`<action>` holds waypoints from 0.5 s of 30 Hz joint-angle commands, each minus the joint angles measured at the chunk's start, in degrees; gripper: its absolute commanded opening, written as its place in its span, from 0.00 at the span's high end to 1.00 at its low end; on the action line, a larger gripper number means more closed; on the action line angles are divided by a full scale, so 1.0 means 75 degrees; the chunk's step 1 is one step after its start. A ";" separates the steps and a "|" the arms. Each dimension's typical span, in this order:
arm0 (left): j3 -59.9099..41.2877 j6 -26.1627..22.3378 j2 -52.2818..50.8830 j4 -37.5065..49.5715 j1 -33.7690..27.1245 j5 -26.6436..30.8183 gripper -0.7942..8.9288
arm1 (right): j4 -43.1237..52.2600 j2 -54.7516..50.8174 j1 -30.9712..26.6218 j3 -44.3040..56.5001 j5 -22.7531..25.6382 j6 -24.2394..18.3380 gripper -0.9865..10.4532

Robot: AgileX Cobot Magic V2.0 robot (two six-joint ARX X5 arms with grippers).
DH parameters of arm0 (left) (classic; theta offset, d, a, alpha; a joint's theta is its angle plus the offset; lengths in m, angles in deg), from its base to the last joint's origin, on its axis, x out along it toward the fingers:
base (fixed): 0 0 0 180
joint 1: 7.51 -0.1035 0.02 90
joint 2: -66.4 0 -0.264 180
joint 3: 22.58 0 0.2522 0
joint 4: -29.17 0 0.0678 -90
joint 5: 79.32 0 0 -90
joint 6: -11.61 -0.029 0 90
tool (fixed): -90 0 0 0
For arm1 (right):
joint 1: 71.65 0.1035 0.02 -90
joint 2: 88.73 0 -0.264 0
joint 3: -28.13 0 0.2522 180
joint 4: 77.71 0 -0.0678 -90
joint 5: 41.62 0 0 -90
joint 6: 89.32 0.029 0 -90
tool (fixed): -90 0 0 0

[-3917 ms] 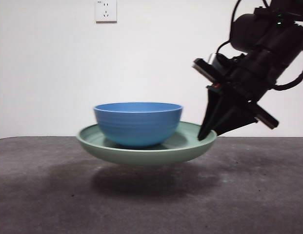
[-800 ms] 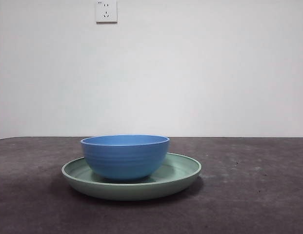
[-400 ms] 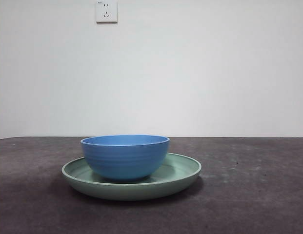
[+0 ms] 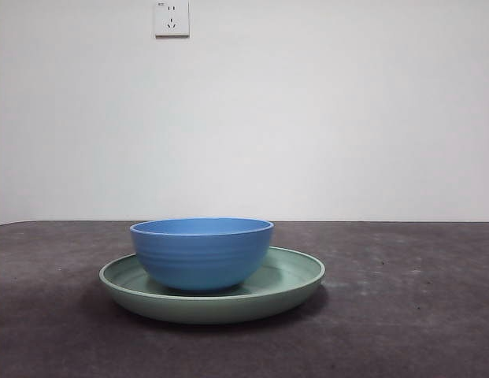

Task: Pick up the blue bowl, put it on the green plate, put it on desk

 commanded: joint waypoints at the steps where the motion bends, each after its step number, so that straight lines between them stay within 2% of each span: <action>1: 0.0108 0.0015 0.0012 0.0061 0.0070 0.0023 0.90 | 0.0122 0.0029 0.0035 -0.0099 -0.0009 -0.0085 0.90; 15: 0.0108 0.0015 0.0012 0.0061 0.0070 0.0023 0.90 | 0.0254 0.0029 0.0035 -0.0102 -0.0009 -0.0087 0.90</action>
